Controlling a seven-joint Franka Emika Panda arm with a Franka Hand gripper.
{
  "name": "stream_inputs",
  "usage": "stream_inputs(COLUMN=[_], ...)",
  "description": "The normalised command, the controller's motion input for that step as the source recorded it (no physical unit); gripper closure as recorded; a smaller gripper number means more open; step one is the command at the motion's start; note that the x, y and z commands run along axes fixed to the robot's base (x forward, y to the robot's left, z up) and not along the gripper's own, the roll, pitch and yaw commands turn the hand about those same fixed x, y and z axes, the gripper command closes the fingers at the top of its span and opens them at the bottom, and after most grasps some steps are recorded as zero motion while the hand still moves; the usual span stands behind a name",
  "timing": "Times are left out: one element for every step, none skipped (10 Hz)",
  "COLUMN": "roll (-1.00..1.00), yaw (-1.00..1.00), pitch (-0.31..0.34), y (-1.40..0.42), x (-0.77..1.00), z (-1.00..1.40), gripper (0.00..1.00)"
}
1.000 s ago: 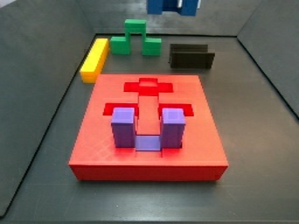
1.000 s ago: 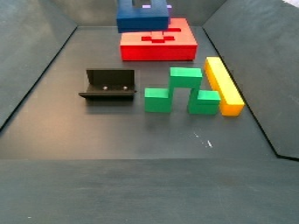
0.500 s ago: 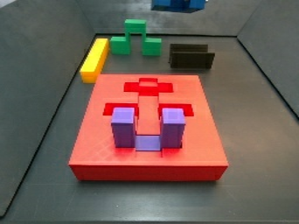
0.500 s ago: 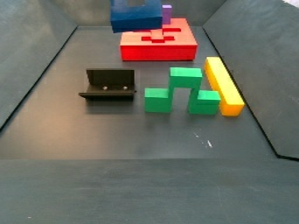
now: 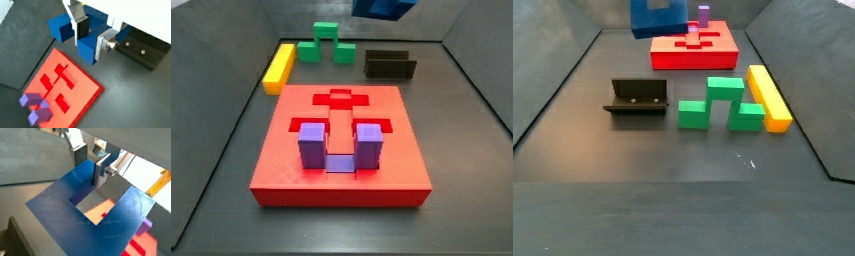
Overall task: Pick up the blue object. Move up. Place the blue object on the fixture. Regrasp the blue object. Move to above the board. Insert the blue object.
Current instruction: Place the blue object on the fixture.
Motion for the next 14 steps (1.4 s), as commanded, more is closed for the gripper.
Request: stream_inputs(roll=[-0.41, -0.25, -0.16, -0.03, -0.13, -0.43, -0.51, -0.55, -0.59, -0.56, -0.39, -0.13, 0.15, 0.34], yaw=[-0.09, -0.08, -0.07, 0.11, 0.0, 0.0, 0.0, 0.0, -0.04, -0.05, -0.05, -0.08, -0.2, -0.27], pitch=[0.0, 0.0, 0.04, 0.0, 0.0, -0.137, -0.249, -0.331, -0.471, -0.466, -0.357, -0.18, 0.003, 0.077], y=[0.27, 0.22, 0.25, 0.31, 0.21, 0.33, 0.33, 0.28, 0.25, 0.19, 0.09, 0.06, 0.04, 0.06], x=[0.85, 0.89, 0.94, 0.46, 0.79, 0.88, 0.86, 0.91, 0.81, 0.81, 0.77, 0.82, 0.9, 0.85], z=[0.14, 0.04, 0.0, -0.23, -0.34, -0.3, -0.28, -0.32, -0.34, -0.36, -0.3, -0.21, -0.19, -0.28], gripper=[1.0, 1.0, 1.0, 1.0, 1.0, 1.0, 1.0, 1.0, 1.0, 1.0, 1.0, 1.0, 1.0, 1.0])
